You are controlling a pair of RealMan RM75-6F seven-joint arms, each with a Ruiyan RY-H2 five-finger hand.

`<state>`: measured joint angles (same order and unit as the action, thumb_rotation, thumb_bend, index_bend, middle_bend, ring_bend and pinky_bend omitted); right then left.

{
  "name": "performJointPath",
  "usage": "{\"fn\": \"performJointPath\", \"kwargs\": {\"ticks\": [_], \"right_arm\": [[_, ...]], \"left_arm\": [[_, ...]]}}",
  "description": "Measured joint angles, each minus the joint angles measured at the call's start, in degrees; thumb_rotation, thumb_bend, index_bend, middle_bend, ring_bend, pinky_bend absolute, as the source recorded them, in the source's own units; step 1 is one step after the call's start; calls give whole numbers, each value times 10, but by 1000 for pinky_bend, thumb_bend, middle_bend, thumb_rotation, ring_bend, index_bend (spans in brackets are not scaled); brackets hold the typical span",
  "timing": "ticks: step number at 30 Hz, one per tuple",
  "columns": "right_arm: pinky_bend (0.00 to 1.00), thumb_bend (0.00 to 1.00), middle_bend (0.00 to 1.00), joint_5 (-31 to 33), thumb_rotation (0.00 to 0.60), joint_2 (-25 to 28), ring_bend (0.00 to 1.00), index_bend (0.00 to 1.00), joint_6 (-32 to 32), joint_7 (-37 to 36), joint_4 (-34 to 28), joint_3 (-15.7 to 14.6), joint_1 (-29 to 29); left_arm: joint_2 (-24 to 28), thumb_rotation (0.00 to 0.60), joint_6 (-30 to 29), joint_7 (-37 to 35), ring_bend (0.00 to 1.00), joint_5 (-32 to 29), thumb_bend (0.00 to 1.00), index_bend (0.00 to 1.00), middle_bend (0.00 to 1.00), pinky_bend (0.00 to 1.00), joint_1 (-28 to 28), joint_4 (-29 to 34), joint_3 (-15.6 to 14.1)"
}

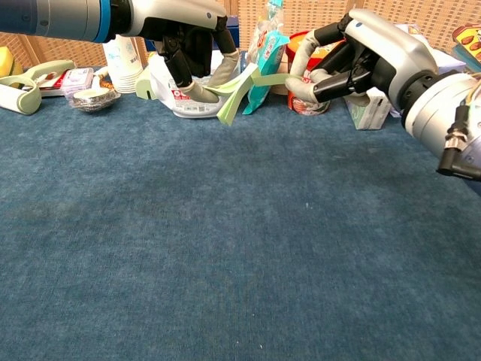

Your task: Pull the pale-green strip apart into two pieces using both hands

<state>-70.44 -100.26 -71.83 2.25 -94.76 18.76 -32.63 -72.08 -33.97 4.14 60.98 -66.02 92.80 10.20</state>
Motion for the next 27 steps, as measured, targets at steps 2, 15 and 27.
{"fn": "performJointPath", "kwargs": {"ticks": [2, 15, 27], "right_arm": [[942, 426, 1000, 1, 600, 0, 999, 721, 0, -1, 0, 1, 0], [942, 427, 1000, 6, 600, 2, 1000, 781, 4, -5, 2, 0, 0], [942, 430, 1000, 11, 600, 5, 1000, 808, 4, -6, 1, 1, 1]], "left_arm": [[0, 600, 0, -1, 1000, 0, 406, 636, 1000, 1000, 0, 0, 0], [-2, 600, 1, -1, 1000, 3, 406, 636, 1000, 1000, 0, 0, -1], [-2, 600, -1, -1, 1000, 4, 407, 637, 1000, 1000, 1, -2, -2]]}}
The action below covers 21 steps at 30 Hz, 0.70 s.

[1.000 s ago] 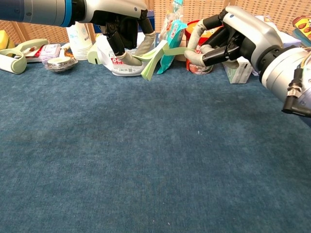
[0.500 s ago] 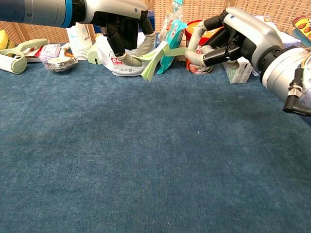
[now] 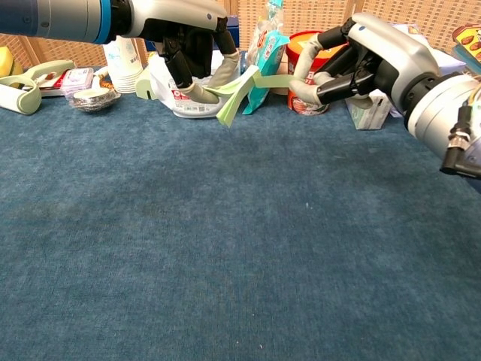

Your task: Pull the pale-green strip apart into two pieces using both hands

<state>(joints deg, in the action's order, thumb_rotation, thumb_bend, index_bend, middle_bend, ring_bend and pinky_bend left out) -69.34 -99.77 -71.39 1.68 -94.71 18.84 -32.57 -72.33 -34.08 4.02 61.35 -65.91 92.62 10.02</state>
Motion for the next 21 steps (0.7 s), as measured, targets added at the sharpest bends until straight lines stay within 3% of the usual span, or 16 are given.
{"fn": "performJointPath", "kwargs": {"ticks": [21], "right_arm": [[942, 468, 1000, 6, 600, 18, 1000, 876, -5, -6, -2, 2, 10]], "left_arm": [[13, 600, -1, -7, 1000, 7, 406, 637, 1000, 1000, 14, -5, -8]]}}
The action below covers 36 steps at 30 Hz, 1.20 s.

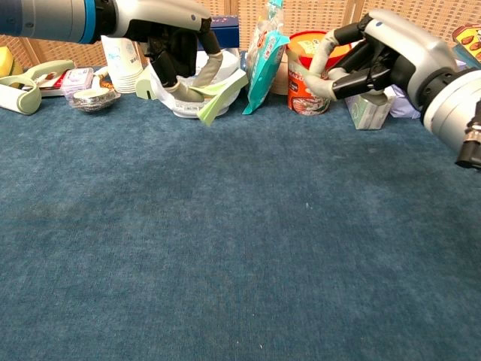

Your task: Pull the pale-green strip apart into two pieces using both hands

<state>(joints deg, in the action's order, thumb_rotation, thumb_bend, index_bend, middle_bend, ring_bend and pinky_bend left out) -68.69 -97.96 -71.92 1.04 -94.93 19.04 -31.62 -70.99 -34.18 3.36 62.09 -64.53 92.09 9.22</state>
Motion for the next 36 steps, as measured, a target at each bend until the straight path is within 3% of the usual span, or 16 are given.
{"fn": "performJointPath", "kwargs": {"ticks": [11, 19, 22, 27, 33, 36], "right_arm": [[925, 468, 1000, -11, 600, 37, 972, 808, 2, -16, 1, -14, 16], [765, 468, 968, -29, 600, 107, 851, 624, 41, -28, 1, -59, 33], [700, 468, 911, -36, 600, 134, 798, 560, 63, -34, 0, -80, 39], [543, 468, 729, -45, 600, 165, 652, 410, 97, -47, 5, -110, 45], [470, 468, 508, -52, 600, 186, 451, 200, 112, -49, 18, -135, 55], [441, 468, 411, -55, 600, 190, 369, 141, 110, -56, 18, -138, 60]], "left_arm": [[20, 600, -12, -7, 1000, 14, 406, 637, 1000, 1000, 22, 6, -8], [37, 600, -44, -12, 1000, 40, 406, 637, 1000, 1000, 58, 20, -23], [42, 600, -57, -17, 1000, 53, 406, 637, 1000, 1000, 73, 25, -29], [50, 600, -80, -23, 1000, 77, 406, 637, 1000, 1000, 102, 33, -43], [55, 600, -101, -28, 1000, 99, 406, 637, 1000, 1000, 127, 38, -54], [55, 600, -107, -30, 1000, 105, 405, 632, 1000, 1000, 135, 38, -57]]}}
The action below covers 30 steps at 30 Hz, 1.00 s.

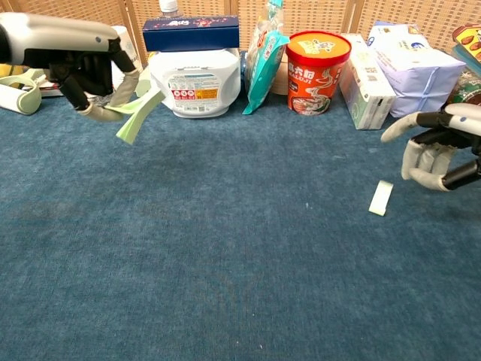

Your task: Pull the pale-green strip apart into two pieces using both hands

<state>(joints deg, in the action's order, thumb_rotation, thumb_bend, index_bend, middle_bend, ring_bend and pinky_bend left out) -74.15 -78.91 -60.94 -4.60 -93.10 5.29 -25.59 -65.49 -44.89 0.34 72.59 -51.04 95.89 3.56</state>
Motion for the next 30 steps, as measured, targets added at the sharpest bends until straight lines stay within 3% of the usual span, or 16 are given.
{"fn": "performJointPath", "kwargs": {"ticks": [11, 16, 20, 24, 30], "right_arm": [[424, 467, 343, -25, 600, 24, 297, 112, -36, -41, -1, -1, 24], [377, 468, 323, -34, 600, 33, 267, 99, -42, -52, -4, -1, 30], [354, 468, 309, -38, 600, 35, 250, 97, -44, -55, -4, -1, 32], [354, 468, 300, -40, 600, 37, 247, 95, -44, -56, -4, -1, 33], [354, 468, 296, -40, 600, 39, 247, 91, -46, -56, -5, 2, 33]], "left_arm": [[-8, 600, -19, 25, 1000, 14, 395, 580, 1000, 1000, 15, -4, 0], [-17, 600, -18, 45, 990, 8, 370, 493, 983, 1000, 18, -3, -1], [-22, 548, -18, 65, 813, -2, 298, 386, 808, 979, 22, -1, -3], [-27, 462, -25, 82, 561, -12, 245, 258, 553, 789, 28, 4, -5], [-35, 396, -40, 92, 368, -19, 213, 181, 359, 628, 38, 9, -4]]}}
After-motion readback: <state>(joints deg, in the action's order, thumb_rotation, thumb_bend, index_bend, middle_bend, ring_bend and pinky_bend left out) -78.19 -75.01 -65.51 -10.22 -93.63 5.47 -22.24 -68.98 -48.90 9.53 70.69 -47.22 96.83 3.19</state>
